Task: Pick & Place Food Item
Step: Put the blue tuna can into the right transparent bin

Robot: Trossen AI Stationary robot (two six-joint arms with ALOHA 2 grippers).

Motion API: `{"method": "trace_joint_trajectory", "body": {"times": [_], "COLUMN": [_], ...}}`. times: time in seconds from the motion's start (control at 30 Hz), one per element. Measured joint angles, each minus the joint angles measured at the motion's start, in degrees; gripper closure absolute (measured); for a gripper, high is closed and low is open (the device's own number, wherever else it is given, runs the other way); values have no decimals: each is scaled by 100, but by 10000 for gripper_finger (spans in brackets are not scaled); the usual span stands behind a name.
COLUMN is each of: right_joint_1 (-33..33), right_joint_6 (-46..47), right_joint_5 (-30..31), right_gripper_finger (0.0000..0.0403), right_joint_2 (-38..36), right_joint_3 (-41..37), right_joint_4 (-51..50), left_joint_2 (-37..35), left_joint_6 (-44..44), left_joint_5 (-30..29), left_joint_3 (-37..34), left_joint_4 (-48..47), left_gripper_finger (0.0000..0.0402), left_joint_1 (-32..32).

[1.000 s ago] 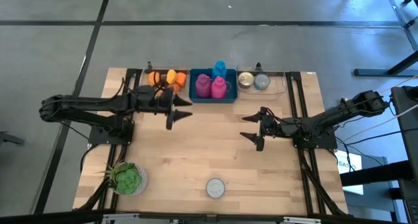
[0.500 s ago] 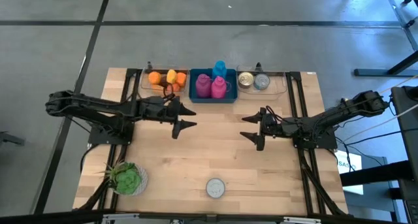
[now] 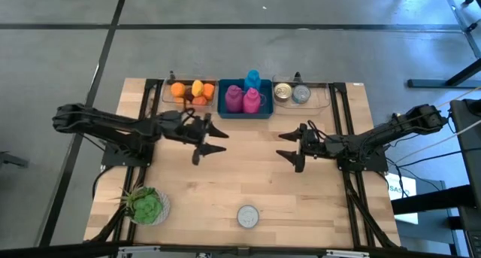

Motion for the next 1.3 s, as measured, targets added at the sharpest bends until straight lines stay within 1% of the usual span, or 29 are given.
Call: {"method": "trace_joint_trajectory", "body": {"times": [0.13, 0.33, 0.5, 0.6, 0.73, 0.8, 0.9, 1.0, 1.13, 1.3], "right_joint_1": [0, 0, 0, 0, 0, 0, 0, 0, 0, 0], "right_joint_6": [-2, -4, -22, -24, -24, -27, -60, -68, -198, -219], "right_joint_5": [2, 3, 3, 2, 0, -33, -137, -153, -151, -153], "right_gripper_finger": [58, 58, 58, 58, 58, 58, 58, 58, 58, 58], "right_joint_2": [0, 0, 0, 0, 0, 0, 0, 0, 0, 0], "right_joint_3": [0, 0, 0, 0, 0, 0, 0, 0, 0, -2], "right_joint_4": [16, 19, 19, 19, 19, 19, 19, 17, 39, 252], "left_joint_2": [-856, -2142, -2783, -3040, -3591, -3924, -4369, -4678, -4764, -4544], "left_joint_6": [303, 621, 685, 711, 799, 707, 526, 320, -60, -524], "left_joint_5": [-91, -718, -759, -995, -1342, -1500, -1459, -1181, -957, -682], "left_joint_3": [0, 0, 0, -41, -567, -957, -1589, -2074, -2493, -2572], "left_joint_4": [-776, -2039, -2697, -2976, -2854, -2549, -1816, -1128, -786, -639], "left_gripper_finger": [191, 194, 194, 193, 192, 194, 194, 192, 192, 194], "left_joint_1": [-98, -368, -617, -752, -866, -881, -879, -879, -879, -879]}}
